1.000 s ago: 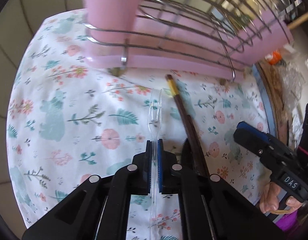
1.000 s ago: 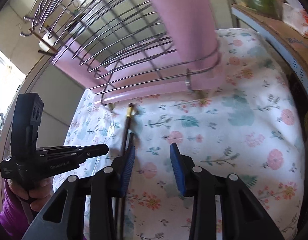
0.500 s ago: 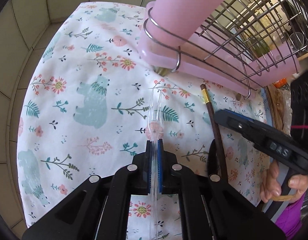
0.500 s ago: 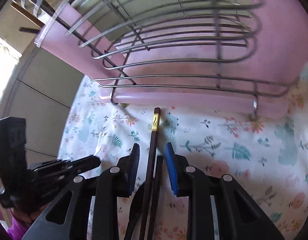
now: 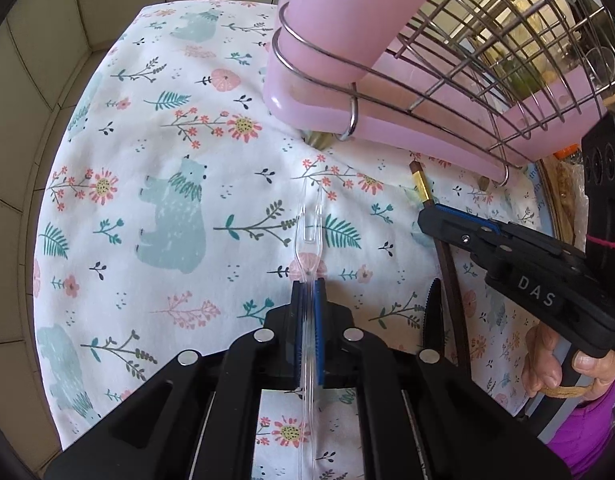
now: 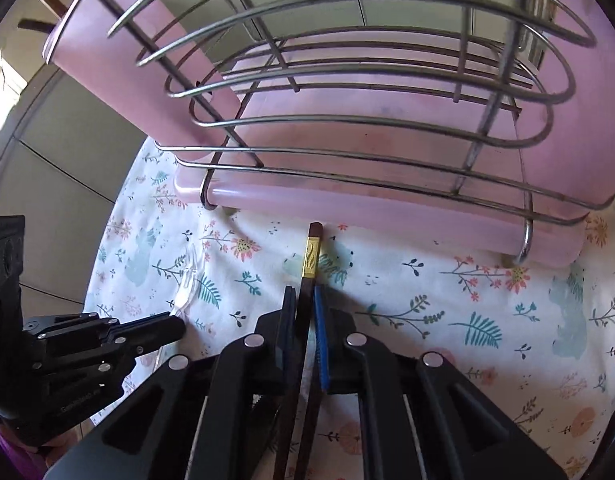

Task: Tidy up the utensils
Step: 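Lift the fork and chopstick up over the pink cup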

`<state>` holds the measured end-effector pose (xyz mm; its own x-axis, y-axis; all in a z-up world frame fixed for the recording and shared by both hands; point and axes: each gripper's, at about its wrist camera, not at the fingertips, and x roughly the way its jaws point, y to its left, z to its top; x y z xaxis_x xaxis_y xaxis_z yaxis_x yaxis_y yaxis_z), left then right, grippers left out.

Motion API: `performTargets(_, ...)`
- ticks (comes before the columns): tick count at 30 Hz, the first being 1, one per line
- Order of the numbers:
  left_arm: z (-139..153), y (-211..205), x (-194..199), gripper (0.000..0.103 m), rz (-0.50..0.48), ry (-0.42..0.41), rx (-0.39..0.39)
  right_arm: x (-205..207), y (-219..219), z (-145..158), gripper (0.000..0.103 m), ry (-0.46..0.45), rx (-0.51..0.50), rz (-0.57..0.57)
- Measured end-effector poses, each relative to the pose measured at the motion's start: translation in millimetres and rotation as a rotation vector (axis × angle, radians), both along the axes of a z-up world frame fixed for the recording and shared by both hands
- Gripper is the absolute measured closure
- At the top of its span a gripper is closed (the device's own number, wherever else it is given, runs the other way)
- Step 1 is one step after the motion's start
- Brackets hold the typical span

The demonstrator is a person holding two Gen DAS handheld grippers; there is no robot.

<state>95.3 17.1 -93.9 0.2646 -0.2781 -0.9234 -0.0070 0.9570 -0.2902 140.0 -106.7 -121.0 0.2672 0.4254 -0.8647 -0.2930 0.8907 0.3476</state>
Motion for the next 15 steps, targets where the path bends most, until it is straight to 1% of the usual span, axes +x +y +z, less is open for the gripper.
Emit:
performTargets(2,0.3,0.4,0.7,0.099,0.004,-0.008,-0.009,-3.2,-5.8,4.7,0.095,-0.014,0.045,-0.008)
performTargets(7,10.5,16.4,-9.5,0.099,0.040,-0.053,-0.065,-14.6,-28.6,21.4,0.096,-0.058,0.102,-0.024)
performTargets(11,26.3,26.2,-19.6,0.099,0.061,-0.110,-0.087,-26.7,-38.9,34.7,0.097,-0.095,0.134,-0.033)
performTargets(15,44.9,34.4,-32.2,0.099,0.084,-0.184,-0.110,-38.9,-48.4,46.5,0.097,-0.129,0.170,-0.037)
